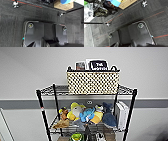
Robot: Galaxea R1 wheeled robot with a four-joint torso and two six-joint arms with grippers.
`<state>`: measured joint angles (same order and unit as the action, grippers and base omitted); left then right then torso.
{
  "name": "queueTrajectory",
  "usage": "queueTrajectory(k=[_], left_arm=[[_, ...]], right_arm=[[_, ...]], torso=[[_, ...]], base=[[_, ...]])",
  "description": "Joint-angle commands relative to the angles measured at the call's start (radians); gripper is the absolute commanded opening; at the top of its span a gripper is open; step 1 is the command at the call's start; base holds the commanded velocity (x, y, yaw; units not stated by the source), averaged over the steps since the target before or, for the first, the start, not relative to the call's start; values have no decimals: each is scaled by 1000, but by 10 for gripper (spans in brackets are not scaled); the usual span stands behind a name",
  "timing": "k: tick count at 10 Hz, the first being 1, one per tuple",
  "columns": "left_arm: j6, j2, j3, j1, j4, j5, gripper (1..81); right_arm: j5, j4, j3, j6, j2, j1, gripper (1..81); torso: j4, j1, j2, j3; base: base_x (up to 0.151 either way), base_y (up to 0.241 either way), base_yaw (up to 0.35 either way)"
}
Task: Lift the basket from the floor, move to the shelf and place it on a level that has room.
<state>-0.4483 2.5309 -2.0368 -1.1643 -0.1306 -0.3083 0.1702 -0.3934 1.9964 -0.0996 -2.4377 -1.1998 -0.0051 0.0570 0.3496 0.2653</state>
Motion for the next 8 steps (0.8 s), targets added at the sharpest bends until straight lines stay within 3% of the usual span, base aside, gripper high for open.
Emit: queueTrajectory(k=[1,5,8], left_arm=[[3,94,-143,14,-78,21,811],[5,174,-267,-38,-124,69,811],[5,226,-335,-64,-153,77,811]], right_arm=[[-31,-9,98,63,-75,5,811],[-89,-2,298,138,-241,-83,811],[-97,-2,473,156,-353,-123,811]], torso=[[0,0,0,0],[0,0,0,0],[0,-1,1,-1]], base=[[0,0,0],[0,0,0],[0,0,0]])
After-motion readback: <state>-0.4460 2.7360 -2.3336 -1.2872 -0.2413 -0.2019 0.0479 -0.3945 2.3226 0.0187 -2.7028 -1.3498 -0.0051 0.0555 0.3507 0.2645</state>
